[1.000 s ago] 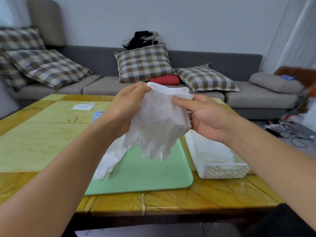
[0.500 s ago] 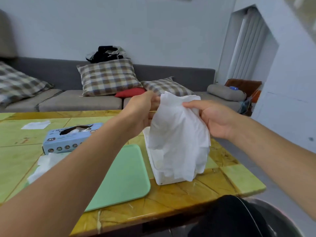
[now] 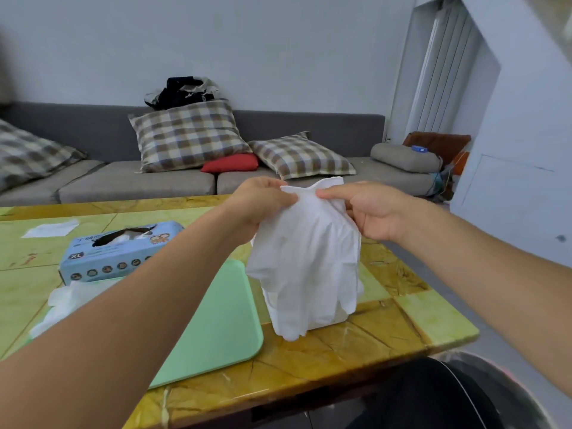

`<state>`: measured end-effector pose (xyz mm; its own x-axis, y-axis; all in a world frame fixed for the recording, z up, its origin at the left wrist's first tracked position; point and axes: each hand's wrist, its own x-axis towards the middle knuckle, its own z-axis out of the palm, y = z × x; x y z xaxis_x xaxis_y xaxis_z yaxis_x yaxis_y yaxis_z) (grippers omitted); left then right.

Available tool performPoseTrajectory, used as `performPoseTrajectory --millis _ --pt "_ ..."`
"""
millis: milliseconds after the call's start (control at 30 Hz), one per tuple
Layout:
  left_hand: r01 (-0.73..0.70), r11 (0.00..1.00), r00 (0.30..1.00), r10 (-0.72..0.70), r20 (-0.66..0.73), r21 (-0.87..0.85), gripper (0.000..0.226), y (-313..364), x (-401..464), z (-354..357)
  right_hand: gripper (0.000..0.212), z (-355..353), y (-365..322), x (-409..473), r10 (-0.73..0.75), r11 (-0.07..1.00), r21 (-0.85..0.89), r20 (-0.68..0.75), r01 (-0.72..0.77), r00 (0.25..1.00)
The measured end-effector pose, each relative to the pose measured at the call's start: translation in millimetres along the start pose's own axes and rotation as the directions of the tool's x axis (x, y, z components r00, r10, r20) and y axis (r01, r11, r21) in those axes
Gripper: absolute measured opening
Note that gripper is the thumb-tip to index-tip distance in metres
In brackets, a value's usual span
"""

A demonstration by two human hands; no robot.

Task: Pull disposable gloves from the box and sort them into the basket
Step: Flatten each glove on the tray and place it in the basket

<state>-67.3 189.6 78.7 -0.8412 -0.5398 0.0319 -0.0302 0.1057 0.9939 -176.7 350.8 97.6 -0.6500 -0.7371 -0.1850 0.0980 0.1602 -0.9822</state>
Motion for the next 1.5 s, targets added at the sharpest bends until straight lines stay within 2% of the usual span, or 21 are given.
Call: performPoseTrajectory --millis 133,233,300,367,500,633,767,867,967,1033,1067,1133,1167,1200,1233,1300,1333,1400,1500 --pt "-0.051 0.996 0.994 0.058 -0.094 0.073 0.031 1 40 -6 0.010 4 -11 39 -0.037 0.999 -0.028 -0.022 0.036 0.999" --pt "-0.198 0.980 0.973 0.193 -0.125 -0.032 0.033 21 62 -11 0.014 -2 -35 61 -0.252 0.966 0.048 -0.032 0.253 0.967" --pt "-0.270 0.961 0.959 0.263 -0.102 -0.060 0.030 31 68 -12 0.021 -10 -45 69 -0.380 0.924 0.024 -0.053 0.381 0.924" --pt "-0.295 0.955 0.955 0.293 -0.048 -0.033 0.025 25 72 -12 0.027 -19 -35 77 -0.423 0.906 -0.033 -0.042 0.422 0.905" --pt "-0.255 0.955 0.967 0.252 0.037 0.150 0.017 -41 69 -13 0.032 -30 42 93 -0.317 0.945 -0.085 -0.006 0.315 0.949" --pt "-0.251 0.924 0.963 0.208 0.174 0.287 0.009 -101 52 -16 0.014 -35 111 86 -0.264 0.905 -0.322 0.085 0.277 0.961" --pt "-0.401 0.760 0.892 0.197 0.407 0.511 0.014 -116 32 -17 0.010 -34 122 75 -0.300 0.737 -0.534 0.289 0.413 0.909" --pt "-0.483 0.642 0.837 0.139 0.528 0.596 0.017 -109 22 -13 0.012 -33 114 66 -0.165 0.554 -0.702 0.435 0.448 0.885" --pt "-0.459 0.565 0.790 -0.095 0.606 0.686 0.031 -99 17 -7 0.020 -32 103 64 0.073 0.397 -0.804 0.509 0.443 0.857" --pt "-0.407 0.535 0.765 -0.244 0.596 0.741 0.038 -92 15 -3 0.027 -31 93 66 0.178 0.371 -0.829 0.505 0.418 0.844" --pt "-0.380 0.546 0.770 -0.261 0.582 0.747 0.037 -89 15 -1 0.033 -30 86 68 0.152 0.385 -0.827 0.496 0.411 0.855" --pt "-0.339 0.583 0.833 -0.178 0.523 0.738 0.026 -84 19 1 0.029 -22 76 75 -0.038 0.441 -0.790 0.457 0.425 0.889" --pt "-0.347 0.551 0.882 -0.083 0.464 0.759 0.024 -83 24 1 0.025 -16 74 81 -0.135 0.437 -0.777 0.441 0.453 0.887" --pt "-0.362 0.463 0.917 0.023 0.398 0.809 0.028 -83 30 1 0.032 -8 73 88 -0.183 0.386 -0.794 0.434 0.470 0.882" --pt "-0.363 0.324 0.932 0.099 0.350 0.874 0.033 -84 35 2 0.054 1 74 94 -0.145 0.308 -0.832 0.439 0.462 0.887" --pt "-0.307 0.018 0.948 0.099 0.304 0.952 0.039 -86 39 7 0.107 19 81 109 0.097 0.152 -0.905 0.413 0.397 0.906" --pt "-0.278 -0.072 0.959 0.035 0.281 0.958 0.041 -90 41 11 0.125 28 84 117 0.219 0.076 -0.930 0.368 0.360 0.904" --pt "-0.237 -0.137 0.970 -0.094 0.226 0.962 0.046 -97 43 23 0.140 37 88 129 0.351 -0.056 -0.952 0.265 0.302 0.898" --pt "-0.219 -0.194 0.964 -0.193 0.182 0.956 0.049 -111 51 35 0.139 42 91 145 0.371 -0.159 -0.948 0.202 0.276 0.906"
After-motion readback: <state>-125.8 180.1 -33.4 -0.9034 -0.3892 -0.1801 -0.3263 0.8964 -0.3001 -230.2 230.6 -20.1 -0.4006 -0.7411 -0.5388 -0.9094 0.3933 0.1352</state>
